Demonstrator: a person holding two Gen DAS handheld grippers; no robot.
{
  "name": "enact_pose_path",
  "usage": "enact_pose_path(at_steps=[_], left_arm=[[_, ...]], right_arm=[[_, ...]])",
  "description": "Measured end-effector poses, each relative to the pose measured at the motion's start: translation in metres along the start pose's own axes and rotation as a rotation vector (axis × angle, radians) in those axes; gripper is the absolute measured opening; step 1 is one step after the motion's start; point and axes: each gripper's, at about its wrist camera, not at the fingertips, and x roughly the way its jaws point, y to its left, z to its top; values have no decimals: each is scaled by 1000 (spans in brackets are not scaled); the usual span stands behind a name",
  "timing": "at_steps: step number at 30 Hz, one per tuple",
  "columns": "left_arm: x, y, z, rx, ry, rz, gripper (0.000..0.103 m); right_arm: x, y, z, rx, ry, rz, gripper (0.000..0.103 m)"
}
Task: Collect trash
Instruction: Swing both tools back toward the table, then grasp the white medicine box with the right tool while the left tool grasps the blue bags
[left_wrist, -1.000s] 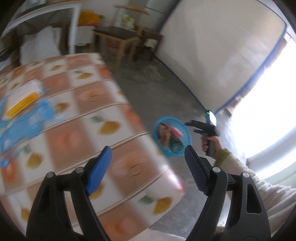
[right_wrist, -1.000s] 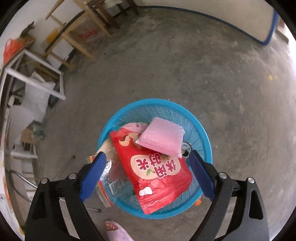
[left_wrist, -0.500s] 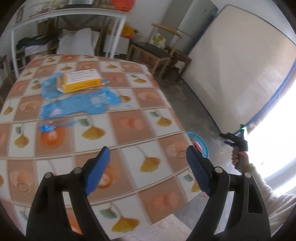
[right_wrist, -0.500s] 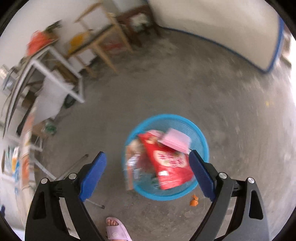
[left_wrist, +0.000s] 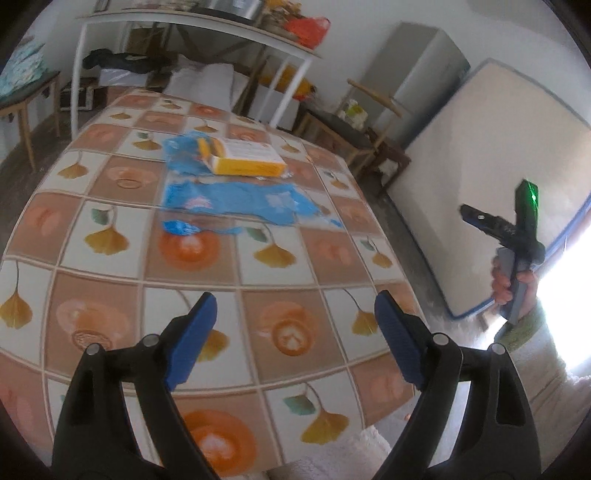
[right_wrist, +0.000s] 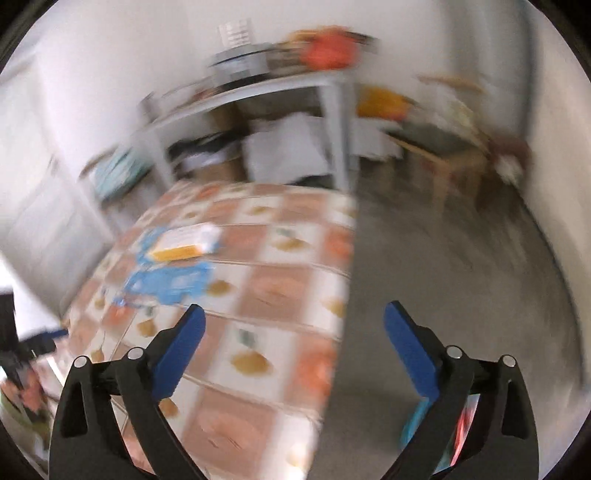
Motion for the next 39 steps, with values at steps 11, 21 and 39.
enact_pose_path(at_steps=[11, 21, 39], left_arm=[[-7, 71, -5, -161, -50, -17, 83], [-2, 87, -15, -180, -24, -57, 83], [-31, 82, -56, -156, -3, -67, 83]], right_arm=[[194, 176, 95, -333, 209, 122, 96], [335, 147, 124, 73, 419, 73, 91], [196, 244, -22, -287, 554, 178, 83]])
